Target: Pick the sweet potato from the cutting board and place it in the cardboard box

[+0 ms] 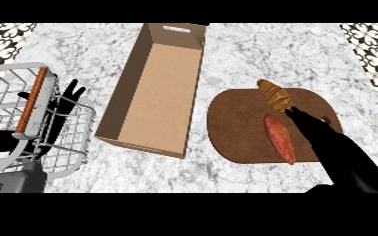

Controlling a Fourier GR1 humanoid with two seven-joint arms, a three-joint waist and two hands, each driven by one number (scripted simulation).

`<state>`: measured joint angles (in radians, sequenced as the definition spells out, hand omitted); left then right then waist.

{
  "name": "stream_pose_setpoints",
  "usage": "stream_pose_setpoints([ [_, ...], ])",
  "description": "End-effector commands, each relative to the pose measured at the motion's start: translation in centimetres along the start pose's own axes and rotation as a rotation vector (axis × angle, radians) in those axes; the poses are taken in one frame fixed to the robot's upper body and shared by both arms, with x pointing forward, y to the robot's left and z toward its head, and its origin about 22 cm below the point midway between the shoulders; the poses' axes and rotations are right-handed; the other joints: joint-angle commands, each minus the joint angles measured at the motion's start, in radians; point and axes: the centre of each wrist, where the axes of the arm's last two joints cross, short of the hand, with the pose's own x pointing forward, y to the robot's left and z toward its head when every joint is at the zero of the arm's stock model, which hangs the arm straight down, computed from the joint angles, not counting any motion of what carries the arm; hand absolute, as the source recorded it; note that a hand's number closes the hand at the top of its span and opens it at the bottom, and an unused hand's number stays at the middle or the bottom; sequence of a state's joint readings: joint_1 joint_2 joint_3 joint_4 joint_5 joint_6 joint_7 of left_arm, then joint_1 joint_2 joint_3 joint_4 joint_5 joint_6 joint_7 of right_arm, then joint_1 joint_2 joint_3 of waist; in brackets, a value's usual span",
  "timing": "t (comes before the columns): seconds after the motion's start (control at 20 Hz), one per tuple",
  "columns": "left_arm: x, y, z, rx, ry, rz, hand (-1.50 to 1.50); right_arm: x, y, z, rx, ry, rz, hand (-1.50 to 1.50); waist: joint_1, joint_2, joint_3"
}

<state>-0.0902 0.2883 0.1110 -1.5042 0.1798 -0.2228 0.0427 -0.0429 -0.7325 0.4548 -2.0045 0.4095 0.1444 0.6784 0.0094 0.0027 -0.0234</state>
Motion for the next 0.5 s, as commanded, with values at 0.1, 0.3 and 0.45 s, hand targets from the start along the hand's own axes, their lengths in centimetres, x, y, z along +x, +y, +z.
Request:
stream_pose_setpoints([
  [0.1, 2.6, -6.5, -2.4, -0.170, -0.092, -0.143, 0.00, 0.8, 2.4, -1.7, 0.045, 0.056, 0.012, -1.50, -0.015, 0.001, 0.025],
  [0.3, 2.1, -6.9, -2.0, -0.174, -0.067, -0.131, 0.00, 0.6, 1.7, -2.3, 0.010, 0.021, 0.005, -1.50, -0.019, -0.002, 0.024],
  [0.45, 3.1, -6.8, -2.8, -0.159, -0.072, -0.142, 0.00, 0.4, 2.3, -2.7, -0.012, -0.004, 0.019, -1.50, -0.025, 0.000, 0.025],
])
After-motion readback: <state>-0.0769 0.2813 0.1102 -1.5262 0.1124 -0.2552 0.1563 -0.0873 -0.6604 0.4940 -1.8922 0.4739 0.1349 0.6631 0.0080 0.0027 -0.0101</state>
